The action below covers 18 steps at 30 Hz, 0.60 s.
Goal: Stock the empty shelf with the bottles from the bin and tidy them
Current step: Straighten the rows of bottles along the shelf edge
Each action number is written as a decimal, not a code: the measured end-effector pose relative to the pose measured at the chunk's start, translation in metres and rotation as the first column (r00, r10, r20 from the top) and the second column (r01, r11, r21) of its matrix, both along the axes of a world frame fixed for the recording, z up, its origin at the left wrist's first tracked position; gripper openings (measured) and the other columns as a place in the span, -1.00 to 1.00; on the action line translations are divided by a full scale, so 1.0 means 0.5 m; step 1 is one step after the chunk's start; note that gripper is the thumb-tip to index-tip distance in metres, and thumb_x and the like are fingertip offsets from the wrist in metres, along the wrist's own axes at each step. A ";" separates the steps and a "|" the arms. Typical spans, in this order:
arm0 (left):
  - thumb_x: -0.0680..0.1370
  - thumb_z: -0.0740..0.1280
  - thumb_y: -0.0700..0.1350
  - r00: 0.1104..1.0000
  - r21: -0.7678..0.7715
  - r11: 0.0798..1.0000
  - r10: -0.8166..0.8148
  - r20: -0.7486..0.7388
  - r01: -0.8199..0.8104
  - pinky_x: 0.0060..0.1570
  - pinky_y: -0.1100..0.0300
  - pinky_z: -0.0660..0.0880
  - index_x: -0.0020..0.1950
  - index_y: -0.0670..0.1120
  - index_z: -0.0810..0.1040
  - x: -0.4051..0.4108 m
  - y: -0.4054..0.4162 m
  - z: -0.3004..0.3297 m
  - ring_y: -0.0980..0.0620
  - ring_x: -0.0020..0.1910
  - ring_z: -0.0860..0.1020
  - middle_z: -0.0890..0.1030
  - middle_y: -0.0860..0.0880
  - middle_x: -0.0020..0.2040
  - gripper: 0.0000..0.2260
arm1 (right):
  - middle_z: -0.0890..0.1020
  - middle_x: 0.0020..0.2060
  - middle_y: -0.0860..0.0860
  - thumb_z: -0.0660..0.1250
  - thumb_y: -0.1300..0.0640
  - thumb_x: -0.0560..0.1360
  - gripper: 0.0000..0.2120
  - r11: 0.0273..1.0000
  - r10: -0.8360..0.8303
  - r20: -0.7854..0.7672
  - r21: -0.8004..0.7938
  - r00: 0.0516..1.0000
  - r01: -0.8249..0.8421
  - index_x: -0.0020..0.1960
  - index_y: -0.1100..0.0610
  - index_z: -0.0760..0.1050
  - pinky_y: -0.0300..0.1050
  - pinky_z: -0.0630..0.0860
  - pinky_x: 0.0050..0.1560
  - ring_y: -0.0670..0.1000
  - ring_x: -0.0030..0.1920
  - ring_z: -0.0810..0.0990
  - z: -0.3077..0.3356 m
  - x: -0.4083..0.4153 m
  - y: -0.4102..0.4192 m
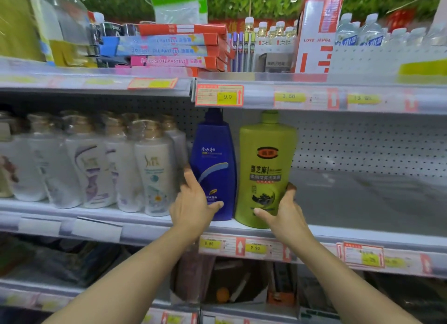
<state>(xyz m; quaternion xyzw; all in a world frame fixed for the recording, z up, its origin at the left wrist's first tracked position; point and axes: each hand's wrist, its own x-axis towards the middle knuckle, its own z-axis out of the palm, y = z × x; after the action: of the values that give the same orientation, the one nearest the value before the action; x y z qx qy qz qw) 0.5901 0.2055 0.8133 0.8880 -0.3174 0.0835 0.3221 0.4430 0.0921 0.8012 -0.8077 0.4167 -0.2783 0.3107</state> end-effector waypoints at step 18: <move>0.34 0.50 -0.39 0.745 -0.363 0.897 -0.418 -0.520 0.251 -0.25 0.28 0.51 0.24 -0.15 0.36 0.116 -0.010 -0.015 0.04 -0.06 0.58 0.60 -0.06 0.04 -0.45 | 0.46 0.28 0.07 0.44 0.02 0.44 -0.31 0.998 -0.054 0.003 0.011 0.999 0.054 0.35 0.01 0.04 0.19 0.48 0.22 0.15 0.26 0.49 -0.007 0.014 0.005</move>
<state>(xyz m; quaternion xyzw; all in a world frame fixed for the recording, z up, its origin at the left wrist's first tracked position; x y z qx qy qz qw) 0.6482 0.2006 0.8058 0.7450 -0.3435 -0.2114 0.5313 0.4502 0.0948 0.7978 -0.7939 0.4396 -0.2856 0.3081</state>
